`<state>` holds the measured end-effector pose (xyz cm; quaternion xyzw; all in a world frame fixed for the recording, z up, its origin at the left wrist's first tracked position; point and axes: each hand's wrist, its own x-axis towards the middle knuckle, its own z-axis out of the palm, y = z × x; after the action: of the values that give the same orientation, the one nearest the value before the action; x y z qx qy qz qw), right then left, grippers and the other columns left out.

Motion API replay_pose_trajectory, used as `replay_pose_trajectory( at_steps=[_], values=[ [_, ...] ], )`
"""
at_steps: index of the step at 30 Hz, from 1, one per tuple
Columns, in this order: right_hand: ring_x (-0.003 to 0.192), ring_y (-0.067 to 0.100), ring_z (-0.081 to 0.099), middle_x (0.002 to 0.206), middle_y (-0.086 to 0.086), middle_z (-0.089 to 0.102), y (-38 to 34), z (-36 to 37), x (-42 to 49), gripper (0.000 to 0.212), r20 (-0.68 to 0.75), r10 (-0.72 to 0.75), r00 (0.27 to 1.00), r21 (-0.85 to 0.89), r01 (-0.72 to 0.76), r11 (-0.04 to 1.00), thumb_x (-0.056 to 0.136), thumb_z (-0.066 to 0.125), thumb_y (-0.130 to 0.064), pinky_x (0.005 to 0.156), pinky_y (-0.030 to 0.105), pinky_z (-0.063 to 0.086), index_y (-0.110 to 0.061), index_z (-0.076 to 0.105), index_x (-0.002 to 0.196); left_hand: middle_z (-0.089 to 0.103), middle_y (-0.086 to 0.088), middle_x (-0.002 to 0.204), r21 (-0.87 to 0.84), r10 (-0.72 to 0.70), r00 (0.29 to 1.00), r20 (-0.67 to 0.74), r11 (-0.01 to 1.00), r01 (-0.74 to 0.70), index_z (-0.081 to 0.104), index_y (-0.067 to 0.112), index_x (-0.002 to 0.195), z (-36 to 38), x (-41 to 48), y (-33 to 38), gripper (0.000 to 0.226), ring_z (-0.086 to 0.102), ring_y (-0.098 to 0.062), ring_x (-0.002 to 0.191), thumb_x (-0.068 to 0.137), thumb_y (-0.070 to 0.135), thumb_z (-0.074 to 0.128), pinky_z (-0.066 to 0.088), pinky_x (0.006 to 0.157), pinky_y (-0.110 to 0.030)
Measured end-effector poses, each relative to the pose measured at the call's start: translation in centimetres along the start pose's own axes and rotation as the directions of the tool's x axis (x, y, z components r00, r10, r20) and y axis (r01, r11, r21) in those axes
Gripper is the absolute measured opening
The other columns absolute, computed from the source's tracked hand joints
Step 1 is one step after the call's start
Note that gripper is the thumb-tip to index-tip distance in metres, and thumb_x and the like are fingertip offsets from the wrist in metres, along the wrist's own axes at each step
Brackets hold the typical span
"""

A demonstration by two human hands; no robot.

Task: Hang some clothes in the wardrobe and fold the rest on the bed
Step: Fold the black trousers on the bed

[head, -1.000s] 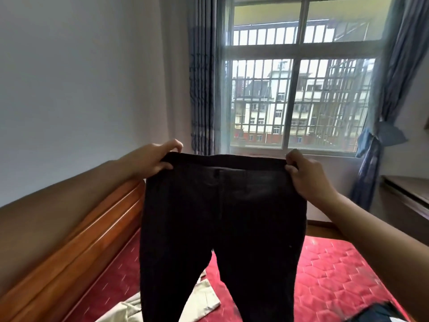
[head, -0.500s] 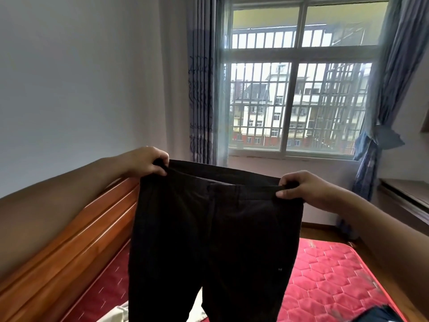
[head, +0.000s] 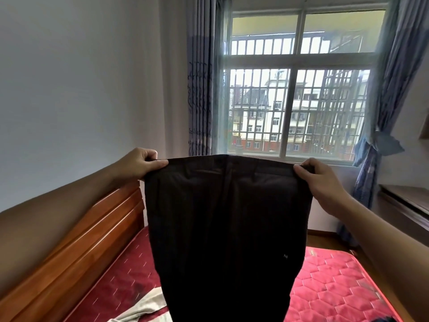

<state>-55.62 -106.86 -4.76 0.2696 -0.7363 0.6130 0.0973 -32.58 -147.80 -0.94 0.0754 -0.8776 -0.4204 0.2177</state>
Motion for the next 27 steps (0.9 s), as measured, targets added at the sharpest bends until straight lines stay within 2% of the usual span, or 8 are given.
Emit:
replay_pose_trajectory(
  at_steps=[4, 6, 9, 11, 16, 19, 22, 27],
  values=[
    [0.074, 0.018, 0.058, 0.078, 0.005, 0.063, -0.8, 1.2, -0.2, 0.011, -0.083, 0.074, 0.994, -0.033, -0.077, 0.997, 0.092, 0.071, -0.02, 0.066, 0.035, 0.046, -0.015, 0.064, 0.085, 0.043, 0.003, 0.053, -0.211, -0.119, 0.991, -0.058, 0.972, 0.104, 0.044, 0.02, 0.06, 3.6, 0.5, 2.2, 0.044, 0.041, -0.005, 0.045, 0.091, 0.028, 0.073, 0.038, 0.042, -0.019],
    [0.072, 0.022, 0.057, 0.081, 0.008, 0.061, -2.1, 2.7, -1.1, 0.01, -0.067, 0.121, 0.99, 0.044, -0.118, 0.992, 0.091, 0.066, -0.006, 0.057, 0.031, 0.047, -0.014, 0.064, 0.085, 0.052, 0.0, 0.057, -0.359, -0.177, 0.984, -0.008, 0.919, 0.163, 0.051, 0.017, 0.064, 6.2, 0.6, 4.0, 0.037, 0.053, -0.007, 0.049, 0.09, 0.027, 0.074, 0.048, 0.045, -0.023],
    [0.057, 0.018, 0.06, 0.071, 0.005, 0.065, -5.0, 6.3, -3.0, 0.029, 0.142, 0.155, 0.978, 0.203, -0.182, 0.962, 0.091, 0.052, 0.006, 0.045, 0.027, 0.049, -0.015, 0.067, 0.077, 0.065, -0.007, 0.073, -0.479, -0.152, 0.981, 0.118, 0.857, 0.19, 0.061, 0.009, 0.079, 11.1, 0.7, 7.2, 0.023, 0.068, -0.016, 0.069, 0.093, 0.024, 0.072, 0.062, 0.065, -0.034],
    [0.06, 0.018, 0.066, 0.072, 0.008, 0.067, -6.8, 8.0, -4.1, 0.03, 0.281, 0.159, 0.946, 0.239, -0.23, 0.943, 0.091, 0.047, 0.007, 0.051, 0.033, 0.055, -0.011, 0.069, 0.079, 0.07, -0.008, 0.078, -0.504, -0.07, 0.98, 0.187, 0.849, 0.156, 0.066, 0.005, 0.088, 14.0, 0.5, 9.1, 0.015, 0.072, -0.018, 0.075, 0.095, 0.018, 0.069, 0.062, 0.067, -0.031],
    [0.084, 0.039, 0.068, 0.09, 0.022, 0.069, -7.9, 6.2, -4.3, 0.047, 0.493, 0.22, 0.842, 0.263, -0.385, 0.885, 0.076, 0.032, 0.015, 0.087, 0.053, 0.059, 0.002, 0.071, 0.099, 0.075, -0.006, 0.104, -0.322, 0.12, 0.954, 0.274, 0.946, -0.027, 0.068, 0.015, 0.11, 15.3, -0.3, 10.1, 0.033, 0.072, -0.022, 0.103, 0.084, 0.029, 0.081, 0.058, 0.093, -0.036],
    [0.078, 0.034, 0.07, 0.088, 0.023, 0.068, -7.4, 5.9, -4.3, 0.044, 0.492, 0.2, 0.847, 0.177, -0.322, 0.93, 0.078, 0.033, 0.023, 0.075, 0.044, 0.062, 0.008, 0.069, 0.1, 0.069, 0.004, 0.105, -0.033, 0.169, 0.934, 0.314, 0.985, -0.167, 0.059, 0.025, 0.117, 16.3, -1.1, 9.9, 0.061, 0.069, -0.009, 0.096, 0.067, 0.042, 0.091, 0.057, 0.087, -0.025],
    [0.075, 0.03, 0.072, 0.082, 0.022, 0.069, -6.6, 6.7, -4.6, 0.024, 0.389, 0.122, 0.913, 0.115, -0.18, 0.977, 0.08, 0.054, 0.021, 0.066, 0.034, 0.061, 0.008, 0.072, 0.091, 0.052, 0.005, 0.109, 0.181, 0.26, 0.952, 0.164, 0.94, -0.288, 0.052, 0.022, 0.116, 18.6, -1.0, 9.5, 0.067, 0.057, -0.01, 0.095, 0.065, 0.043, 0.09, 0.054, 0.083, -0.027],
    [0.07, 0.025, 0.067, 0.074, 0.019, 0.069, -5.3, 7.2, -4.2, 0.013, 0.309, -0.021, 0.951, -0.019, 0.028, 0.999, 0.08, 0.072, 0.003, 0.066, 0.043, 0.058, -0.009, 0.074, 0.082, 0.061, 0.0, 0.098, 0.126, 0.291, 0.956, 0.037, 0.948, -0.293, 0.056, 0.02, 0.104, 19.5, -0.1, 7.9, 0.036, 0.062, -0.018, 0.086, 0.076, 0.017, 0.078, 0.053, 0.074, -0.029]
  ],
)
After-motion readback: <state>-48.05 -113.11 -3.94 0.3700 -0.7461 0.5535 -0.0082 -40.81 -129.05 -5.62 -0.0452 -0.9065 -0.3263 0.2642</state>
